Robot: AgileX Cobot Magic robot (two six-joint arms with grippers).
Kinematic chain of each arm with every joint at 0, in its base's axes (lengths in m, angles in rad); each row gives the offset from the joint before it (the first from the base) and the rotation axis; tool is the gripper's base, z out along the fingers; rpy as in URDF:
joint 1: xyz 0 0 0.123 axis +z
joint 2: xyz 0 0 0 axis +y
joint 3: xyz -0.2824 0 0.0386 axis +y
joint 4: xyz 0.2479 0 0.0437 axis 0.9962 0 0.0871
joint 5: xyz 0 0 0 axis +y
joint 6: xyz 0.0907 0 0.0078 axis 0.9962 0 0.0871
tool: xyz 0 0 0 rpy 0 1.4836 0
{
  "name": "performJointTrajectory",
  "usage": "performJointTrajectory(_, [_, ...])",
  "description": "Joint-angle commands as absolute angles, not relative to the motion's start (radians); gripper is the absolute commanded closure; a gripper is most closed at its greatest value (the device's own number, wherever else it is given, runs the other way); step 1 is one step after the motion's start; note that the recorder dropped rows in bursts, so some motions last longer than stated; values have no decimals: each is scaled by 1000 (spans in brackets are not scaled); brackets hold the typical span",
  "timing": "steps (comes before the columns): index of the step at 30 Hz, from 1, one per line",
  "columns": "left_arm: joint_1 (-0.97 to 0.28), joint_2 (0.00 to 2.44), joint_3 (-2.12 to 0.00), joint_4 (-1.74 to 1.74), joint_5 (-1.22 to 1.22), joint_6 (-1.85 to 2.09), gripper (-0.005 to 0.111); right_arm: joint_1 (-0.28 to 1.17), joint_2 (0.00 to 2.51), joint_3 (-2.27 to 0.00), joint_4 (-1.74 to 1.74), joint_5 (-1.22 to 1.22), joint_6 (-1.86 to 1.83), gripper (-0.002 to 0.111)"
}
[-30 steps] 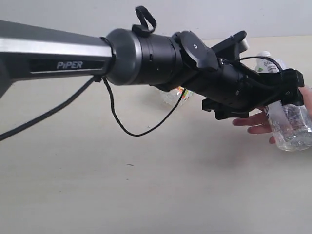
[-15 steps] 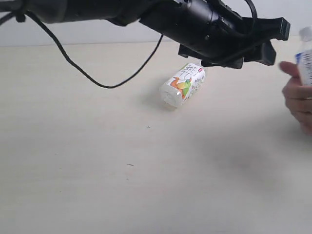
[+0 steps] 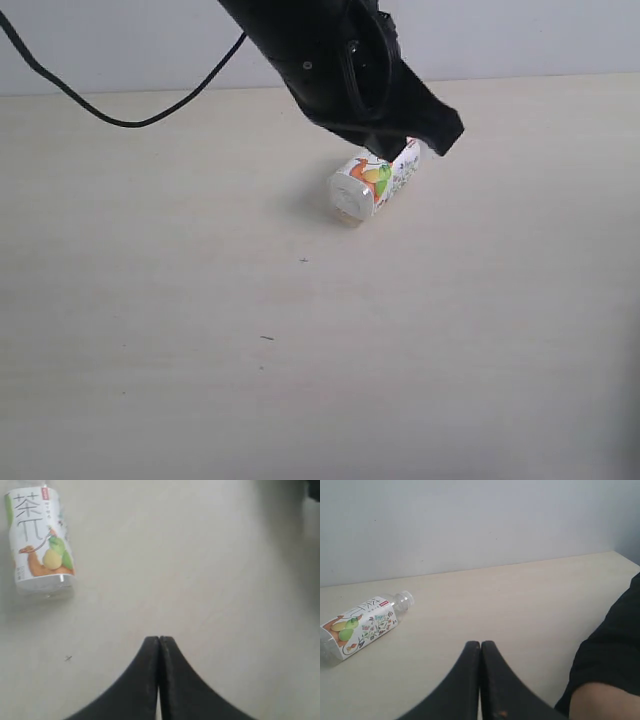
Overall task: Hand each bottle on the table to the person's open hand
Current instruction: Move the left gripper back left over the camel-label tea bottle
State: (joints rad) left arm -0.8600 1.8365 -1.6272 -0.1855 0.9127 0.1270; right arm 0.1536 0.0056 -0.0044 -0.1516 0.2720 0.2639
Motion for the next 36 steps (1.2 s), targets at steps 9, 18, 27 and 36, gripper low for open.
performJointTrajectory(9, [-798,1776,-1522,-63,907,92,105,157,0,0,-156,264,264,108])
performJointTrajectory(18, [-741,1701,-1454,-61,839,103,105,157,0,0,-156,264,264,108])
performJointTrajectory(27, [-738,1686,-1439,-61,779,103,105,157,0,0,-156,264,264,108])
performJointTrajectory(36, [-738,1686,-1439,-61,795,128,105,157,0,0,-156,264,264,108])
